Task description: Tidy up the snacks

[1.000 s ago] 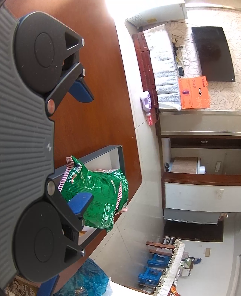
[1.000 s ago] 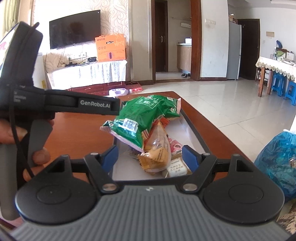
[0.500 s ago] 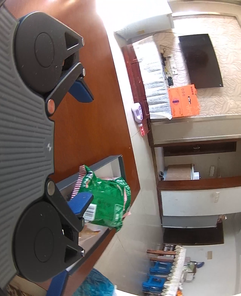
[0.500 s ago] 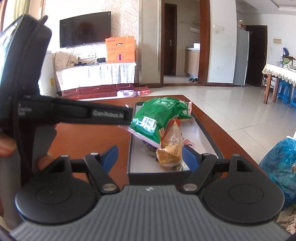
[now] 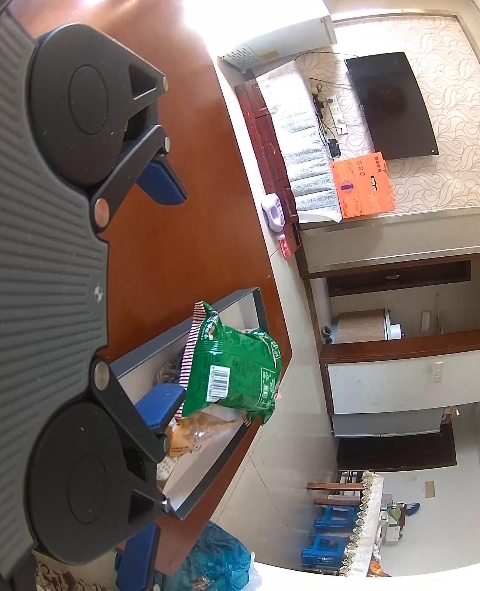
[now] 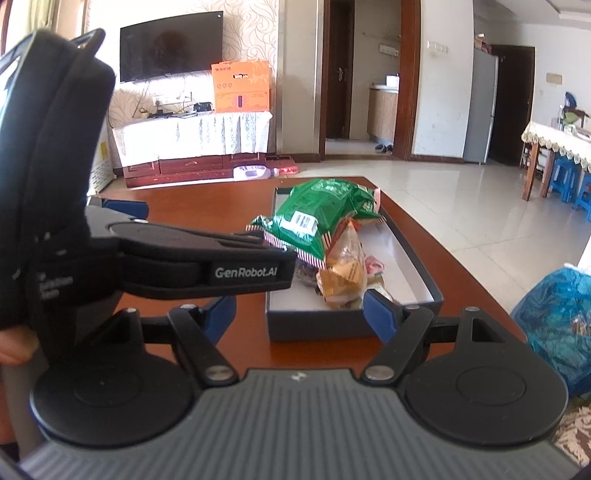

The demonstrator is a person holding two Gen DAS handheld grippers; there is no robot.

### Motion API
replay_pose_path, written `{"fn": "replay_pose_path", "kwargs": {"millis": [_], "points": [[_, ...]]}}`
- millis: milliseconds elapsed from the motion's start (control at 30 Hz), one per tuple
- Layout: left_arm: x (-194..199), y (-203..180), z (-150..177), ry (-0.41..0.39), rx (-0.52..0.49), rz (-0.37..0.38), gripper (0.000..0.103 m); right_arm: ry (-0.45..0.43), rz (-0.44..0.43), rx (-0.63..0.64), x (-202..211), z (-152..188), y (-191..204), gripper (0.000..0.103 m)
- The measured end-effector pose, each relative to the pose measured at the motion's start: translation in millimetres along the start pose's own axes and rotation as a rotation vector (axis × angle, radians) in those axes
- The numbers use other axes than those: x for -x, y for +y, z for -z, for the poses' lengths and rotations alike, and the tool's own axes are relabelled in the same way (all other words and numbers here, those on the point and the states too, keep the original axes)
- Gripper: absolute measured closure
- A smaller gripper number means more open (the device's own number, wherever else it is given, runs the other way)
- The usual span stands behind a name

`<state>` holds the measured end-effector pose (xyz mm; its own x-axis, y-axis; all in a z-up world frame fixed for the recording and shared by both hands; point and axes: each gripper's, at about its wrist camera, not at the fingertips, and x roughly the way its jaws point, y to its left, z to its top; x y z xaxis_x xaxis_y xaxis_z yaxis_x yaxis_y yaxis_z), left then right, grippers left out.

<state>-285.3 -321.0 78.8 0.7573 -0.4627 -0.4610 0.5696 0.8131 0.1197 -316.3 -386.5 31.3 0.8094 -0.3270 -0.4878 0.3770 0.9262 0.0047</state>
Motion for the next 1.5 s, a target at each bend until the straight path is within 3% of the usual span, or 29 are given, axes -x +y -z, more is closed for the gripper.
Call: {"fn": "replay_pose_path", "kwargs": {"millis": [600, 1500], "points": [[25, 2, 13, 0.018, 0.012, 0.033, 0.0, 0.122, 0.042, -0.043, 11, 12, -7, 0.026], [46, 10, 29, 0.057, 0.031, 0.037, 0.0, 0.16, 0.053, -0.043, 13, 18, -7, 0.026]]}}
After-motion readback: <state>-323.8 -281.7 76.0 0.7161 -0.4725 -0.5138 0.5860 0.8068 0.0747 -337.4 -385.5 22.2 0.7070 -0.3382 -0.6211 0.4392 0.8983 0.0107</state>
